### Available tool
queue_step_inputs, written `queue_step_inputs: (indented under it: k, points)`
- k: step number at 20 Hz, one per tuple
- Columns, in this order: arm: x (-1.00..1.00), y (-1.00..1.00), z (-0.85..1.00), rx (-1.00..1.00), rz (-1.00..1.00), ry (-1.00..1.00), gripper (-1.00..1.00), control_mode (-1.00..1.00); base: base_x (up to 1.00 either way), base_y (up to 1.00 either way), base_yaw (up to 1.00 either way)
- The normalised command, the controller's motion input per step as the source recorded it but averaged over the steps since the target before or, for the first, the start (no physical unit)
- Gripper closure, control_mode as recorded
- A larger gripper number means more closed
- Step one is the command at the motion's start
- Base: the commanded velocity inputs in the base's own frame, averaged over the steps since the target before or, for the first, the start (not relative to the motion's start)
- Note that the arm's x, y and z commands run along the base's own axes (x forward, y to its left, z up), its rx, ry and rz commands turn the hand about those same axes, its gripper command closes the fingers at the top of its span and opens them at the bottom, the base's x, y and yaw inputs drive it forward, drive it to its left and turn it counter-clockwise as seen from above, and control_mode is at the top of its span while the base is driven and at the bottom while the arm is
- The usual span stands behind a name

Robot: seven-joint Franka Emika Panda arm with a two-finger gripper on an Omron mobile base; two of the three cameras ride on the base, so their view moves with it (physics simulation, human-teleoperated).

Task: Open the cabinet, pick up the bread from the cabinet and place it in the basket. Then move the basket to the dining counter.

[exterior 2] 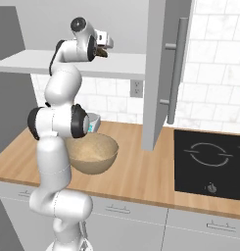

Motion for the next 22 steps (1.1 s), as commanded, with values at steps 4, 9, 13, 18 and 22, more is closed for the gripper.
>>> queue_step_inputs:
  k: [4,9,13,18,22]
  points:
    - [-0.02,0.0,-0.14,0.0,0.0,-0.13,-1.0,-1.0,0.0,0.0,0.0]
    - [-0.02,-0.03,-0.26,0.0,0.0,-0.09,-1.0,-1.0,0.0,0.0,0.0]
    - [-0.07,0.0,-0.16,0.0,0.0,0.0,-1.0,-1.0,0.0,0.0,0.0]
    - [-0.07,0.0,-0.14,0.0,0.0,0.0,-1.0,-1.0,0.0,0.0,0.0]
    - [-0.04,0.0,-0.22,0.0,-0.01,0.04,-1.0,-1.0,0.0,0.0,0.0]
